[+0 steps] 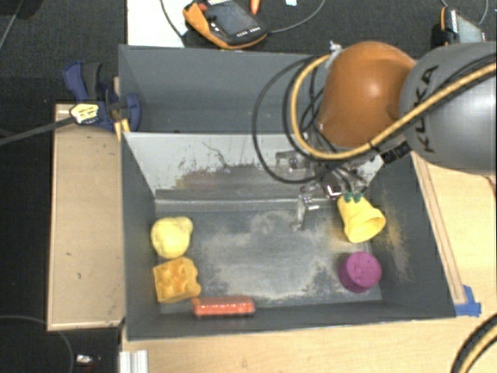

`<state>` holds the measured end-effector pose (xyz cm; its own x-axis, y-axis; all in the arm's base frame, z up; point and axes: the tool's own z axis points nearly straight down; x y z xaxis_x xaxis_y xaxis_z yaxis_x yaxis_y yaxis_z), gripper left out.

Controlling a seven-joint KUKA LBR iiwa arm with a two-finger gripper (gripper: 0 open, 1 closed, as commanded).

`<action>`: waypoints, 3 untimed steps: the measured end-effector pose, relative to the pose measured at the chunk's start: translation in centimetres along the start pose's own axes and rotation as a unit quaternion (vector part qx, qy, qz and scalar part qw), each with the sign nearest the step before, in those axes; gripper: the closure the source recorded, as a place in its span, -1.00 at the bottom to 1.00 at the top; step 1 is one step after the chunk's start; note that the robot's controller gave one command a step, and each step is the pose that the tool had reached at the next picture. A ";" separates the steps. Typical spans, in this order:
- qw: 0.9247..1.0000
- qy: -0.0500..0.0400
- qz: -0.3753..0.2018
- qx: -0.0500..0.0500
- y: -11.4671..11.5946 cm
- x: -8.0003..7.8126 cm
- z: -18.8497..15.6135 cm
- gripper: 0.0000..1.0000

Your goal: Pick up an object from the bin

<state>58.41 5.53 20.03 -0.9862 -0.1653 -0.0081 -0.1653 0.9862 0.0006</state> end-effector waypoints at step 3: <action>0.985 -0.002 0.173 -0.001 -3.9 1.0 6.1 -1.00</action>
Offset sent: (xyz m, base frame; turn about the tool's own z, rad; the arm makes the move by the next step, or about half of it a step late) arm -0.0621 -0.0451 -0.0283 0.0038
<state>58.09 1.56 13.94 -0.9835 0.1805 -0.0119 0.1805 0.9836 0.0064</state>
